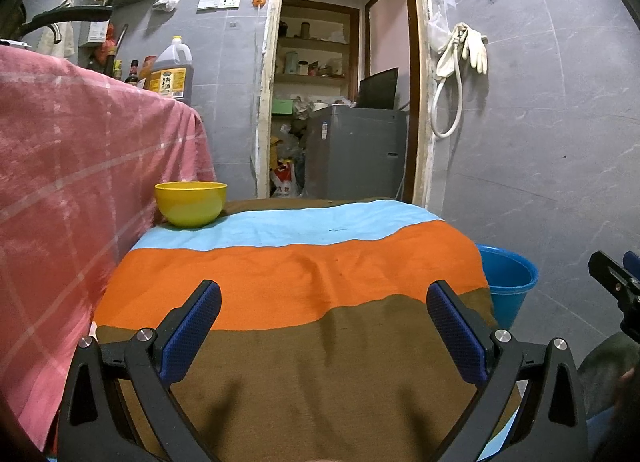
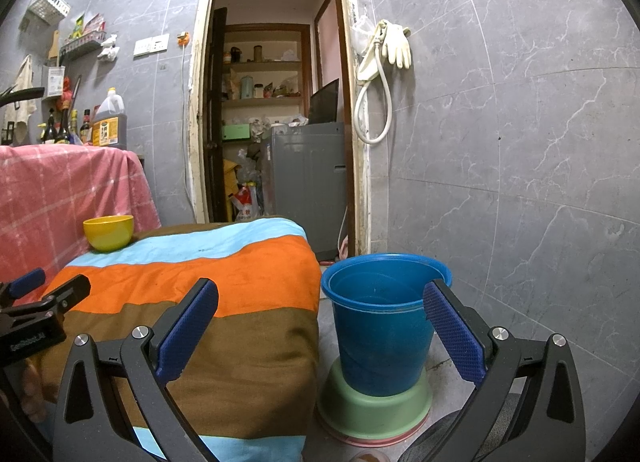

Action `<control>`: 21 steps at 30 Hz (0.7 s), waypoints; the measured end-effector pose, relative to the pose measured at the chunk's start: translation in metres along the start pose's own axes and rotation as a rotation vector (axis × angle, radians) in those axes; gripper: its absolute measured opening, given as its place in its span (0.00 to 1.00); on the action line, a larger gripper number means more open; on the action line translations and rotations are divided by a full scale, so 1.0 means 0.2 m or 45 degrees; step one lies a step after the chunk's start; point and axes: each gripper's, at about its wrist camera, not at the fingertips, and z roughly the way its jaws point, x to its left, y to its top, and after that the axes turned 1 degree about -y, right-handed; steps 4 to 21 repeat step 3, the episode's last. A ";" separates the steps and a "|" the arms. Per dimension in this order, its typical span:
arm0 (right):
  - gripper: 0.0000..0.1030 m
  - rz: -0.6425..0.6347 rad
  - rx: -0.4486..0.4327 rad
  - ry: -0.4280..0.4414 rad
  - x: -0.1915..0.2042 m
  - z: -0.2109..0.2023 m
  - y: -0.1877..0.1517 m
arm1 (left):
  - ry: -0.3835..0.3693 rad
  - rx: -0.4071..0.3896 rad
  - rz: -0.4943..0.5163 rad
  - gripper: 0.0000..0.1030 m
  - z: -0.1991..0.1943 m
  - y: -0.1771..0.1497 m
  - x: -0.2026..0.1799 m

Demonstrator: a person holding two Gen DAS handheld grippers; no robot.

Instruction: Collect trash

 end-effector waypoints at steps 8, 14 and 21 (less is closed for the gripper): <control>1.00 0.001 0.001 -0.001 0.00 0.00 0.00 | 0.007 -0.008 0.006 0.98 0.00 0.00 0.00; 1.00 0.001 0.001 -0.001 0.00 0.00 0.00 | 0.007 -0.008 0.006 0.98 0.00 0.00 0.00; 1.00 0.001 0.001 -0.001 0.00 0.00 0.00 | 0.007 -0.008 0.006 0.98 0.00 0.00 0.00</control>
